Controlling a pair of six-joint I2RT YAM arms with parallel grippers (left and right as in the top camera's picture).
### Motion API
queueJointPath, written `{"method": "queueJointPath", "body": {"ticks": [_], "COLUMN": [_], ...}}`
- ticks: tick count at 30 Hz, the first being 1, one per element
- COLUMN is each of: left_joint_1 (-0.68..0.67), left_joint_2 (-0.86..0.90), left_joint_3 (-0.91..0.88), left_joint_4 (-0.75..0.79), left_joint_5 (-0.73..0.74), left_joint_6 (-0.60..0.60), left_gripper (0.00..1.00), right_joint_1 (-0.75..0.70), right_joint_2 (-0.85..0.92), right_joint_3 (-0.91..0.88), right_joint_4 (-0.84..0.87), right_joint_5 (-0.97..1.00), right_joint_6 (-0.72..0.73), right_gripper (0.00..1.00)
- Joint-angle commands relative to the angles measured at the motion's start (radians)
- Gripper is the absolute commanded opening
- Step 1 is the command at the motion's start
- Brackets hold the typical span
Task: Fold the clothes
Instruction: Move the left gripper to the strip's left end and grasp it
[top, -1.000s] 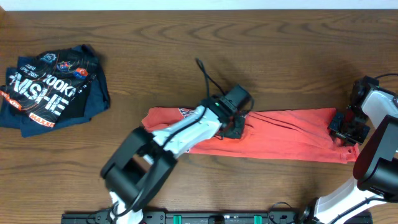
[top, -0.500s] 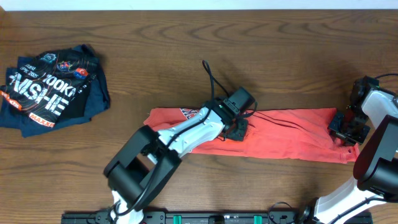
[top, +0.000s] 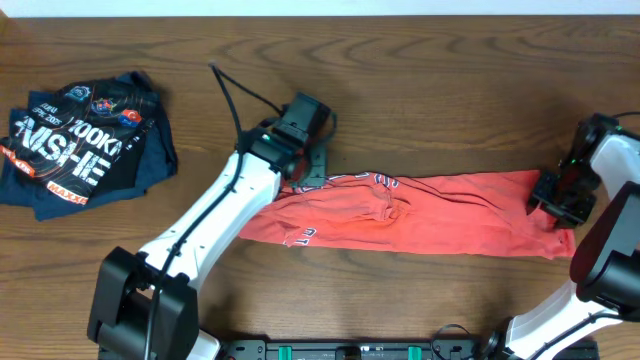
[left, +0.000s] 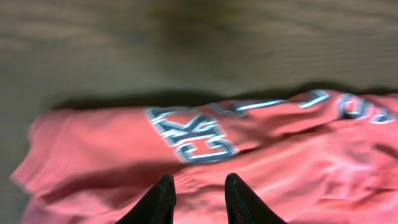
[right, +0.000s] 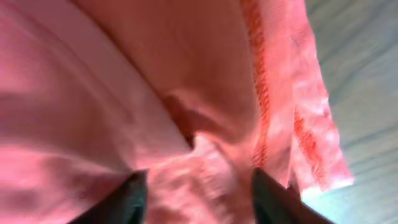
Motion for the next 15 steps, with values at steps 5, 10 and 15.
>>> {"method": "queueJointPath", "body": {"ticks": [5, 10, 15], "left_joint_1": [0.027, 0.027, 0.027], "left_joint_2": [0.006, 0.006, 0.006], "left_joint_3": [-0.003, -0.003, -0.003], "left_joint_4": [-0.035, -0.055, -0.063], "left_joint_5": [-0.011, -0.01, -0.011], "left_joint_6": [0.016, 0.016, 0.016], "left_gripper": [0.3, 0.3, 0.3], "right_joint_1": [-0.04, -0.063, -0.064], "right_joint_2": [-0.008, -0.008, -0.008], "right_joint_3": [0.053, 0.008, -0.083], "right_joint_4": [-0.023, 0.034, 0.156], "right_joint_5": [0.117, 0.061, 0.009], "right_joint_6": [-0.116, -0.193, -0.246], "right_gripper": [0.8, 0.82, 0.83]}}
